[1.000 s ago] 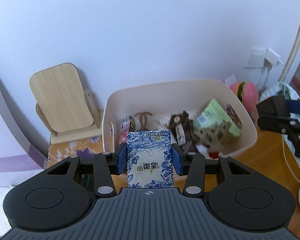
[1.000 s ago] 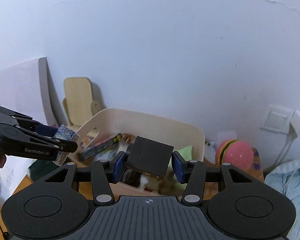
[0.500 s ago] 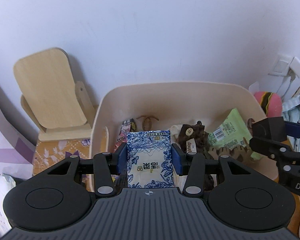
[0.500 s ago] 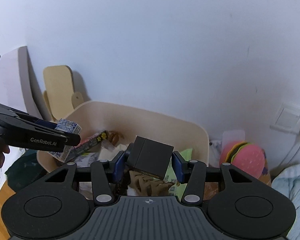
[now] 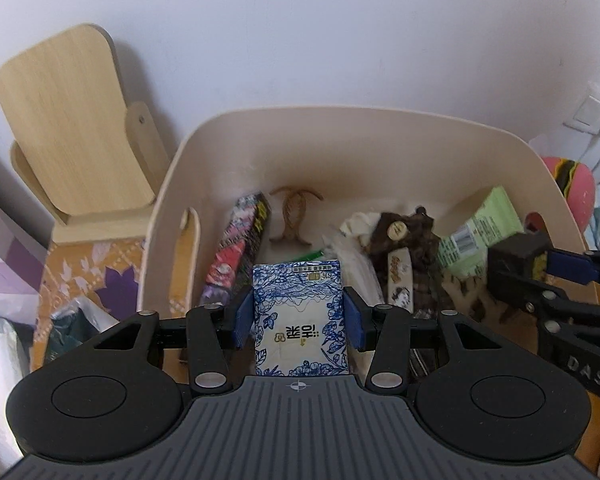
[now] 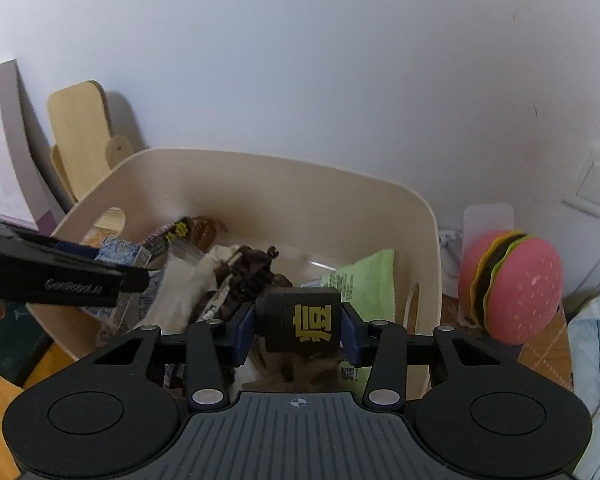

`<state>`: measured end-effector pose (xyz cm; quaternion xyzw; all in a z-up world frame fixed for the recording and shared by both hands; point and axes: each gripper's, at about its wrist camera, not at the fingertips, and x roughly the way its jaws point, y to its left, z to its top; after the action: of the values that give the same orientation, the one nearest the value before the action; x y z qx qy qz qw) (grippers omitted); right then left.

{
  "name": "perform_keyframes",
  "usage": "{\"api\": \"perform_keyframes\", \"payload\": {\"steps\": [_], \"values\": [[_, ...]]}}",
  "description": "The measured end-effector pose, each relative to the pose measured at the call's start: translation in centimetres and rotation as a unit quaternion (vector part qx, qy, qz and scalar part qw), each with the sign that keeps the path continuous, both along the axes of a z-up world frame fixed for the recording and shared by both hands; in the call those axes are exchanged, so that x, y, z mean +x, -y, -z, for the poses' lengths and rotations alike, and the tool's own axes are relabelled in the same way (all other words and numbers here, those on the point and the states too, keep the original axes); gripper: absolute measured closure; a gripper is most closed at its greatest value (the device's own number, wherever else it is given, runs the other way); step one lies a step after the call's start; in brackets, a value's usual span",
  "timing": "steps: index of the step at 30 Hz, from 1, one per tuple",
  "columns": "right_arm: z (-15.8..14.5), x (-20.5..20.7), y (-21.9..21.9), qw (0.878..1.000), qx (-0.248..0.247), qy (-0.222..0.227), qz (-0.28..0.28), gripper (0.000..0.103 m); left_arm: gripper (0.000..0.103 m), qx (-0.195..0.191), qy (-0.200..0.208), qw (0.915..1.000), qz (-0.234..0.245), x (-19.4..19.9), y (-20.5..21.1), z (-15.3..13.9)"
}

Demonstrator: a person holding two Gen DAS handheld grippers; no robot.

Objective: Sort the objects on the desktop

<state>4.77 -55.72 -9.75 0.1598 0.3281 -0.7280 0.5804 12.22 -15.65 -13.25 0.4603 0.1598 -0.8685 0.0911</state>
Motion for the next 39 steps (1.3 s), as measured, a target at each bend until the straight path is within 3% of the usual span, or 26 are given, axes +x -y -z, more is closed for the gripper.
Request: {"api": "perform_keyframes", "payload": {"steps": [2,4,5,7,13,29,39], "values": [[0.2,-0.3,0.4,1.000,0.004,0.010,0.006,0.059,0.046,0.002,-0.002,1.0000,0.002,0.2,-0.1,0.1],[0.4,-0.4,0.4,1.000,0.007,0.006,0.008,0.045,0.031,-0.001,0.000,1.0000,0.001,0.3,-0.3,0.2],[0.5,-0.3,0.3,1.000,0.006,0.002,0.008,0.041,0.030,-0.005,0.001,1.0000,0.003,0.4,-0.4,0.2],[0.4,-0.3,0.0,1.000,0.002,-0.002,0.010,0.022,0.030,-0.008,0.002,0.9999,0.010,0.5,-0.5,0.2],[-1.2,-0.1,-1.3,1.000,-0.021,0.007,0.014,0.000,0.028,-0.007,0.003,0.9998,0.018,1.4,-0.9,-0.2],[-3.7,2.4,-5.9,1.000,-0.027,-0.006,-0.009,0.000,0.025,-0.030,-0.030,0.9991,-0.003,6.2,-2.6,-4.1],[-5.0,3.8,-9.8,0.999,-0.039,-0.010,-0.002,0.000,0.025,-0.042,-0.052,0.9976,-0.014,10.3,-3.9,-8.1]]}}
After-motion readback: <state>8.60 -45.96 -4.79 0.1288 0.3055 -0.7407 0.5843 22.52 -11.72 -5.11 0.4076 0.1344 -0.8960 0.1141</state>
